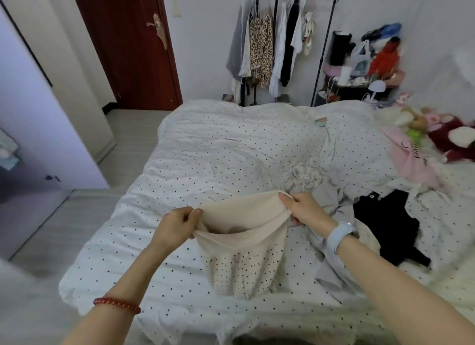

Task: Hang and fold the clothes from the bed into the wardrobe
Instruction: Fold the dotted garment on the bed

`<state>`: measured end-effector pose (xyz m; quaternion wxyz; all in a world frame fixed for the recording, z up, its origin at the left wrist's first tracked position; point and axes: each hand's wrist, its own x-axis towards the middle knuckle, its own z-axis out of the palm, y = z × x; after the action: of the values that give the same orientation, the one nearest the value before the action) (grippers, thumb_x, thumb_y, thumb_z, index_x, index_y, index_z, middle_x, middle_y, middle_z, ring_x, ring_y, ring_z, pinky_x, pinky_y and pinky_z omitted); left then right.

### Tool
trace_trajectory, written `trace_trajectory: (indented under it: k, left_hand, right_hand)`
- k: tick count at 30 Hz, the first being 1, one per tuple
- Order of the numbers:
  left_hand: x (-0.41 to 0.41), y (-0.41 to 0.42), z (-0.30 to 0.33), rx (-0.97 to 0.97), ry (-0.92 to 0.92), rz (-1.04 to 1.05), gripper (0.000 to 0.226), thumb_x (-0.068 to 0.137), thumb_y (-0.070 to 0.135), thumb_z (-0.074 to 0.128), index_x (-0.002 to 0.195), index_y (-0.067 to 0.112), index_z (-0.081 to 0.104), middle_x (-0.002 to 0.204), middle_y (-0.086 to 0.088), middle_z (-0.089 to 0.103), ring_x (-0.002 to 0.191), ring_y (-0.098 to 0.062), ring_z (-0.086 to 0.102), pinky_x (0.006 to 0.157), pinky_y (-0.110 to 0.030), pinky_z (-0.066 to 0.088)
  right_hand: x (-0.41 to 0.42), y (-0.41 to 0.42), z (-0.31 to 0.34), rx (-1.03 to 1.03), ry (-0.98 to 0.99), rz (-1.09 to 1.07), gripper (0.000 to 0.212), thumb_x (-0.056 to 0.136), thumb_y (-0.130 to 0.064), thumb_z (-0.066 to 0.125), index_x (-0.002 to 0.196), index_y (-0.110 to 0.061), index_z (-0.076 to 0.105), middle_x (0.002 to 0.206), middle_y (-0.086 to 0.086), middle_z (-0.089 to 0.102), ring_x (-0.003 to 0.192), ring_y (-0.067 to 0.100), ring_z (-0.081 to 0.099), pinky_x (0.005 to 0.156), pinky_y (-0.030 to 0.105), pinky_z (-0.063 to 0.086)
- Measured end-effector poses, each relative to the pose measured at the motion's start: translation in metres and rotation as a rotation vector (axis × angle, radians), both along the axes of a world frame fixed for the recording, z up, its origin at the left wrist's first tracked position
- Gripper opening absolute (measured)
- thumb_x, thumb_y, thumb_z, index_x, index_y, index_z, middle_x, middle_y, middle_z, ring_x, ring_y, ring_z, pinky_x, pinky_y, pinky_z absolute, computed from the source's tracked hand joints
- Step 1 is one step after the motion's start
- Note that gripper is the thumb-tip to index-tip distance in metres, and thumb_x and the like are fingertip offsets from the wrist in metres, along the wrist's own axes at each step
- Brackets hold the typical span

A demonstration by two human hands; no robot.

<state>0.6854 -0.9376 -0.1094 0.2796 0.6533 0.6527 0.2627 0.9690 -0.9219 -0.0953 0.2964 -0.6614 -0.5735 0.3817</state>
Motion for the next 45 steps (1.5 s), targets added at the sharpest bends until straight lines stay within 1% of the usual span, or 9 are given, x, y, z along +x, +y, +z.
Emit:
trace_trajectory:
  k: [10,15,19,21,28,32,35,41,45]
  left_hand:
    - [0.004,-0.014,-0.067,-0.250,0.157,-0.159,0.015,0.096,0.023,0.047,0.104,0.022,0.060,0.074,0.002,0.061,0.074,-0.017,0.061,0.069,-0.029,0.047]
    - [0.039,-0.011,-0.073,-0.326,0.013,-0.407,0.090,0.081,0.039,0.069,0.149,0.032,0.010,0.140,0.008,0.023,0.131,-0.009,0.026,0.109,-0.030,0.027]
    - [0.079,-0.004,-0.078,-0.145,0.006,-0.385,0.017,0.091,0.027,0.056,0.106,0.020,0.061,0.104,0.001,0.060,0.096,-0.015,0.053,0.085,-0.031,0.043]
    - [0.082,0.003,-0.072,-0.067,-0.003,-0.296,0.028,0.094,0.017,0.050,0.066,0.016,0.052,0.063,0.001,0.051,0.069,-0.022,0.048,0.063,-0.029,0.036]
    - [0.085,0.049,-0.009,-0.183,-0.456,-0.066,0.025,0.095,0.000,0.032,0.087,0.003,0.055,0.079,-0.010,0.052,0.067,-0.021,0.056,0.053,-0.028,0.057]
    - [0.101,0.073,0.045,-0.013,-0.407,-0.090,0.023,0.094,-0.001,0.031,0.090,0.004,0.053,0.079,-0.007,0.052,0.068,-0.019,0.057,0.051,-0.024,0.057]
    - [0.104,0.090,0.077,0.113,-0.354,-0.071,0.022,0.095,0.000,0.030,0.090,0.004,0.051,0.081,-0.004,0.049,0.066,-0.019,0.057,0.053,-0.030,0.058]
    - [0.093,0.117,0.141,0.292,-0.332,0.083,0.021,0.097,0.007,0.028,0.095,0.005,0.048,0.079,-0.005,0.046,0.064,-0.017,0.052,0.045,-0.025,0.054]
    - [0.080,0.126,0.199,0.519,-0.168,0.143,0.023,0.098,0.015,0.026,0.095,0.006,0.047,0.082,-0.003,0.049,0.078,-0.025,0.048,0.069,-0.036,0.043]
  right_hand:
    - [-0.008,-0.030,-0.063,0.000,-0.027,0.024,0.027,0.099,-0.023,0.039,0.091,-0.004,0.056,0.075,0.010,0.058,0.068,0.026,0.064,0.065,0.040,0.057]
    - [-0.028,-0.026,-0.058,0.068,0.011,0.065,0.031,0.098,-0.011,0.041,0.097,0.017,0.053,0.092,0.033,0.055,0.094,0.049,0.051,0.084,0.060,0.043]
    - [-0.034,-0.025,-0.057,0.079,0.134,0.021,0.030,0.097,-0.012,0.043,0.096,0.016,0.055,0.088,0.030,0.054,0.078,0.031,0.051,0.070,0.029,0.042]
    - [-0.026,-0.024,-0.056,0.089,0.203,-0.042,0.023,0.097,-0.012,0.046,0.092,0.007,0.058,0.083,0.023,0.054,0.079,0.019,0.047,0.063,0.022,0.036]
    - [0.009,-0.023,-0.053,0.016,-0.035,0.091,0.023,0.083,-0.034,0.066,0.103,-0.023,0.061,0.070,-0.017,0.051,0.067,0.004,0.049,0.059,0.018,0.034]
    - [0.010,-0.012,-0.034,-0.035,-0.260,0.254,0.029,0.081,-0.039,0.068,0.077,-0.018,0.049,0.066,-0.004,0.049,0.061,0.013,0.046,0.054,0.022,0.031]
    - [0.030,0.009,-0.021,-0.026,-0.418,0.147,0.021,0.094,-0.024,0.053,0.104,-0.008,0.059,0.096,0.012,0.062,0.090,0.024,0.058,0.067,0.026,0.036]
    - [0.068,0.059,0.042,0.009,-0.134,-0.279,0.020,0.090,-0.005,0.045,0.077,-0.008,0.060,0.065,0.010,0.059,0.052,0.022,0.053,0.054,0.031,0.048]
    - [0.054,0.095,0.126,0.203,0.404,-0.383,0.022,0.090,0.008,0.042,0.087,0.000,0.062,0.093,0.017,0.061,0.076,0.031,0.061,0.059,0.037,0.058]
